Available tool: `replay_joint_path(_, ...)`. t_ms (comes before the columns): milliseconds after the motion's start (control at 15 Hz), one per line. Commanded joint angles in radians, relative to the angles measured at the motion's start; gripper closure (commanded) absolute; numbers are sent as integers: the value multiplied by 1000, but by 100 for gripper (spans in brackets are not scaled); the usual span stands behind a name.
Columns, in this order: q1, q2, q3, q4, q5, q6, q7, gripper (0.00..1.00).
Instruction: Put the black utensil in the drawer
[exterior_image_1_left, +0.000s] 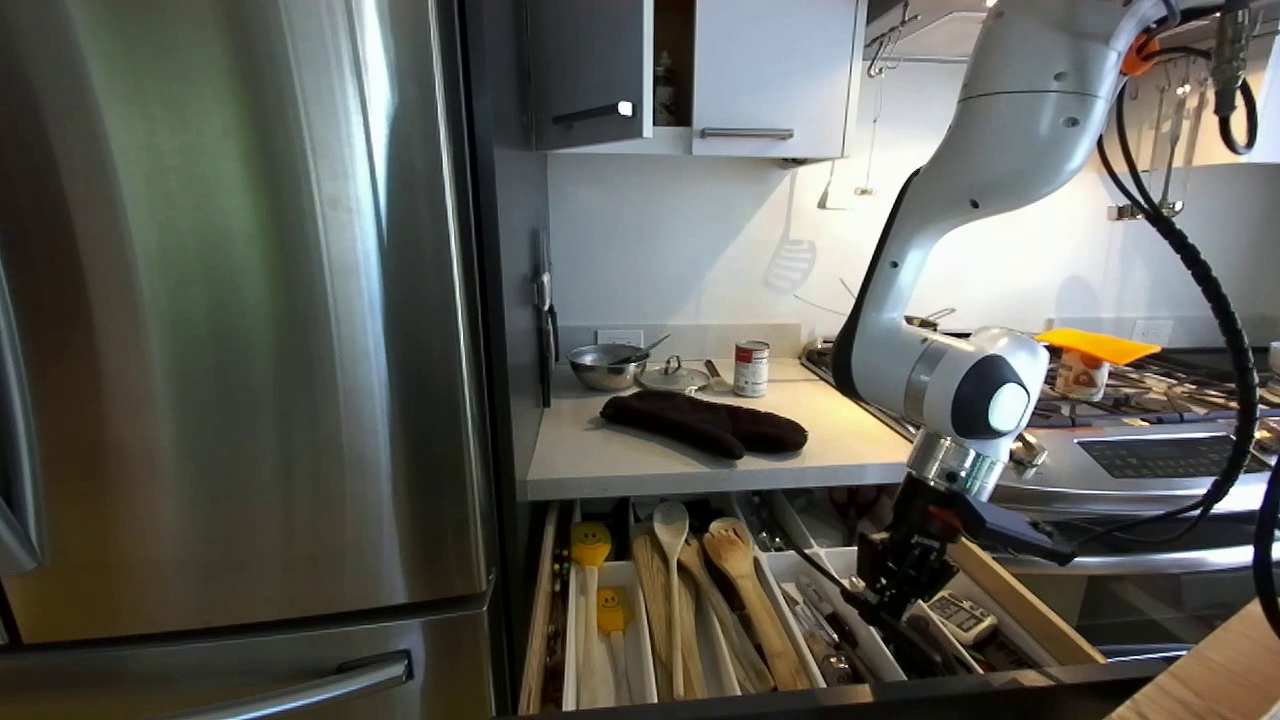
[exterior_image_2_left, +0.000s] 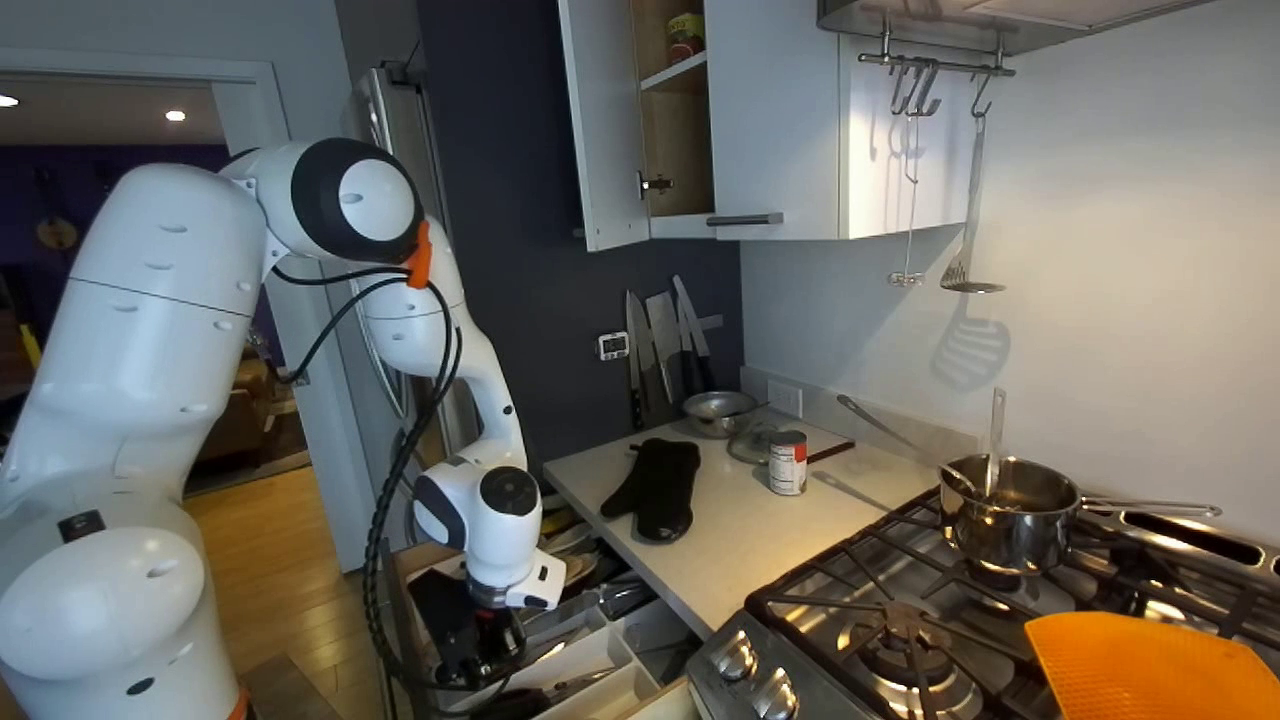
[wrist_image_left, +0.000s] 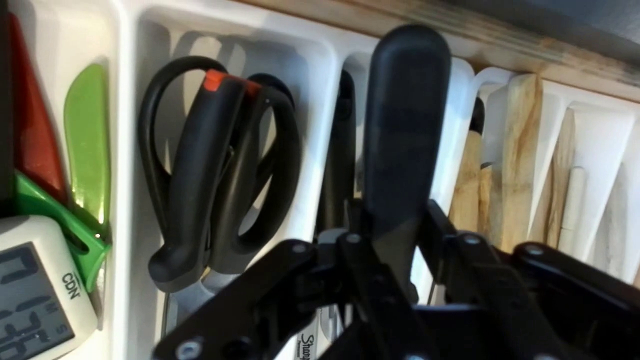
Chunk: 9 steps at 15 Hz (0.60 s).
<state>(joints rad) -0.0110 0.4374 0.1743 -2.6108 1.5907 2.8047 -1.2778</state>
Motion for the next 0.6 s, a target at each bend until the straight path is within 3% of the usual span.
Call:
replay_joint_path(0, 0, 0, 0, 1, 0, 0, 0, 70)
replay_joint_path(67, 0, 0, 0, 2, 1, 0, 0, 70)
replay_joint_path(133, 0, 0, 0, 2, 1, 0, 0, 92)
replay_joint_path(533, 0, 38, 4, 44, 68, 5, -28, 92)
